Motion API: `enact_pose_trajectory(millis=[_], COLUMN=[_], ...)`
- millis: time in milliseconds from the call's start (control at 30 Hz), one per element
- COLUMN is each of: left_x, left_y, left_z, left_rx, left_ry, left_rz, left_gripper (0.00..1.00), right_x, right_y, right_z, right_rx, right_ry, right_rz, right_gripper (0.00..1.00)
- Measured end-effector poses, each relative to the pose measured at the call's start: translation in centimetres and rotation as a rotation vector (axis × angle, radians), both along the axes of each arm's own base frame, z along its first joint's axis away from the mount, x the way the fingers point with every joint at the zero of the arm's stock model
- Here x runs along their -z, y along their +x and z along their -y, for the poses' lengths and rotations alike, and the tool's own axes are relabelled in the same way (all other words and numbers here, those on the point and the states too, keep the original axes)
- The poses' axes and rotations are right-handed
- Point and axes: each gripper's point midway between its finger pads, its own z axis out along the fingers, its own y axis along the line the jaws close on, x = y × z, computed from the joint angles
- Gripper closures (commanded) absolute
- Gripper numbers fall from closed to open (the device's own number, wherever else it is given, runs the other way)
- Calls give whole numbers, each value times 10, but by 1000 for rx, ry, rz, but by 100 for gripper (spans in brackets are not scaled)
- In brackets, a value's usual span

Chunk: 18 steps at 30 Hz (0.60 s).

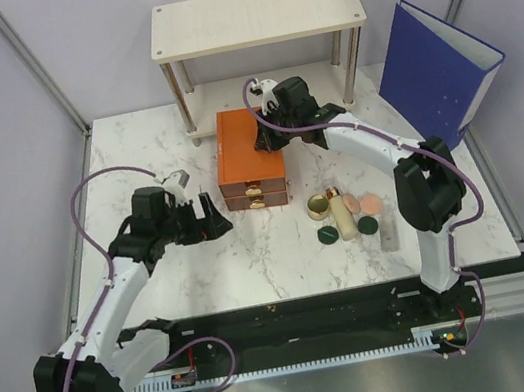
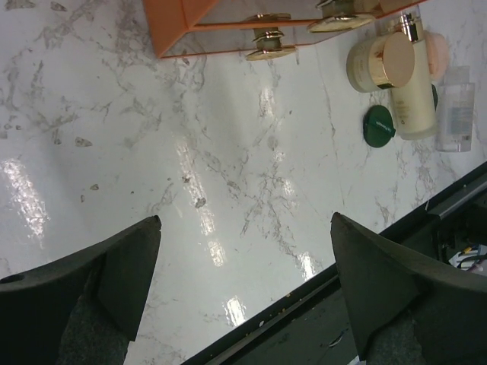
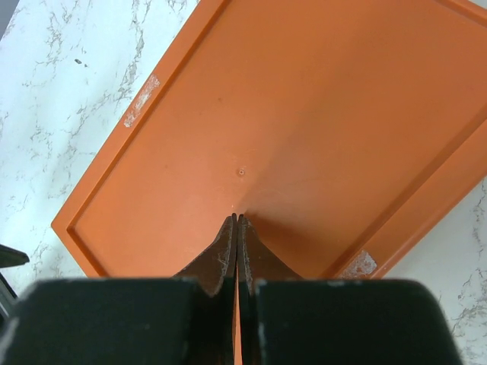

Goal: Organize the makeup

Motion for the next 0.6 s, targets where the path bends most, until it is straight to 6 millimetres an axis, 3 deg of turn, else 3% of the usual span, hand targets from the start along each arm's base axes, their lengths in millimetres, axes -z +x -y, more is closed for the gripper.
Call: enact_pose_trajectory(millis=[233, 533, 600], left_x=[-6, 8, 9], left_y=[2, 34, 42], left_z=[28, 56, 60], left_rx=[76, 64, 51], left_ry=[51, 242, 275], left_rz=[37, 50, 64], left_gripper=[2, 3, 7], right_x=[0, 0, 0], right_y=[0, -1, -1], right_z=[0, -1, -1], right_rx=[-1, -5, -9], right_ry=[5, 10, 12], right_rz=[8, 10, 9], right_gripper=[100, 100, 100])
